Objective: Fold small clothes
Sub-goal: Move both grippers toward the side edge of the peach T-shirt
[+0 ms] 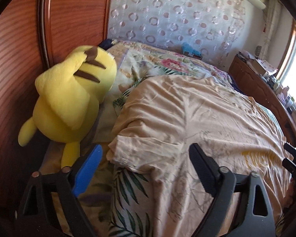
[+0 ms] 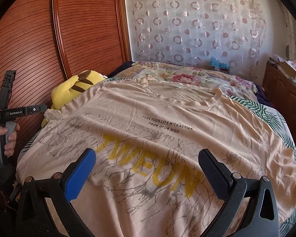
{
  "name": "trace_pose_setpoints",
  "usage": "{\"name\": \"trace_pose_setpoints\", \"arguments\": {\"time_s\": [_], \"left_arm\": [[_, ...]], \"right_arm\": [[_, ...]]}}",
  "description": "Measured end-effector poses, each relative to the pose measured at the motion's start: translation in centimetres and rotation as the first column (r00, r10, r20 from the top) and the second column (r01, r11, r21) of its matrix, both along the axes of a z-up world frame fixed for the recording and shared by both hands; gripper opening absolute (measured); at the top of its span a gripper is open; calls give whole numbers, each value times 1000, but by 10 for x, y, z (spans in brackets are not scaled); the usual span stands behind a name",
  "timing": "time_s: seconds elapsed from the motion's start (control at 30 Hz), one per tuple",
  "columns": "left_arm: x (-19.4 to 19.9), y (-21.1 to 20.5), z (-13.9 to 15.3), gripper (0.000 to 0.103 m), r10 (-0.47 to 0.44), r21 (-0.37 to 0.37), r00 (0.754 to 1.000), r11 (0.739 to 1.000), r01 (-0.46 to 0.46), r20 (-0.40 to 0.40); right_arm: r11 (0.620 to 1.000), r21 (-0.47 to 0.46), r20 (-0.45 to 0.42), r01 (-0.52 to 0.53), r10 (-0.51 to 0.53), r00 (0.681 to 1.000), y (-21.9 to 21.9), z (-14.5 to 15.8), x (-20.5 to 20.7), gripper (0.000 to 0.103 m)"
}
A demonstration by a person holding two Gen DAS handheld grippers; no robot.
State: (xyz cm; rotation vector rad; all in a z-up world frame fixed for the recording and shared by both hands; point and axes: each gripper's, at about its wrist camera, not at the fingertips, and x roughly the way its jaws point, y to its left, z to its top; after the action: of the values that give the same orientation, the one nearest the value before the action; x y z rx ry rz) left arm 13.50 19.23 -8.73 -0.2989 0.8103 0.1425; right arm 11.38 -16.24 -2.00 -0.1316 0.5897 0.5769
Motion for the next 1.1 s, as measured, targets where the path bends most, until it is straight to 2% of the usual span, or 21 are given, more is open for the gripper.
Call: {"name": "trace_pose_setpoints", "arguments": {"time_s": [0.03, 0.2, 0.27, 0.37, 0.4, 0.43, 0.47, 0.57, 0.7, 0.83, 0.9, 1.03, 1.1], "left_arm": [[3, 5, -4, 79, 10, -20, 1000, 1000, -11, -18], [12, 19, -24, 46, 52, -93, 993, 994, -61, -101], [13, 19, -25, 43, 44, -99, 993, 994, -55, -114], [15, 14, -25, 42, 21, -65, 990, 997, -30, -136], [15, 12, -24, 39, 12, -56, 990, 998, -21, -141], [17, 11, -24, 34, -1, -51, 990, 999, -7, -144], [18, 9, -22, 19, -7, -37, 989, 999, 1, -146], [17, 2, -11, 10, -4, 33, 993, 999, 8, -119], [22, -11, 12, 10, -66, 27, 995, 997, 68, -73], [42, -44, 38, 9, -183, 12, 983, 983, 183, -15], [53, -68, 45, 9, -250, 7, 968, 968, 250, -1], [64, -122, 47, 9, -402, -20, 916, 916, 402, 3], [63, -134, 47, 9, -432, -13, 902, 902, 432, 2]], "right_arm": [[1000, -6, -6, -6, 6, 1000, 1, 1, 5, 103], [999, -16, -38, -40, 40, 999, 8, 10, 36, 103], [998, -19, -46, -53, 52, 998, 12, 12, 50, 103], [997, -9, -57, -76, 75, 996, 12, 17, 65, 103], [997, -8, -59, -79, 79, 995, 12, 18, 70, 103], [997, -7, -59, -82, 82, 995, 13, 19, 74, 103], [996, -4, -60, -85, 85, 995, 10, 20, 77, 103], [997, 3, -63, -83, 83, 995, 12, 16, 85, 103], [998, 17, -70, -61, 62, 996, 6, 9, 92, 103], [999, 28, -70, -28, 30, 997, -3, 6, 91, 103], [999, 31, -65, -8, 10, 998, -10, 8, 88, 103], [998, 41, -52, 42, -40, 998, -28, 11, 80, 103], [997, 47, -54, 65, -62, 997, -35, 10, 76, 103]]}}
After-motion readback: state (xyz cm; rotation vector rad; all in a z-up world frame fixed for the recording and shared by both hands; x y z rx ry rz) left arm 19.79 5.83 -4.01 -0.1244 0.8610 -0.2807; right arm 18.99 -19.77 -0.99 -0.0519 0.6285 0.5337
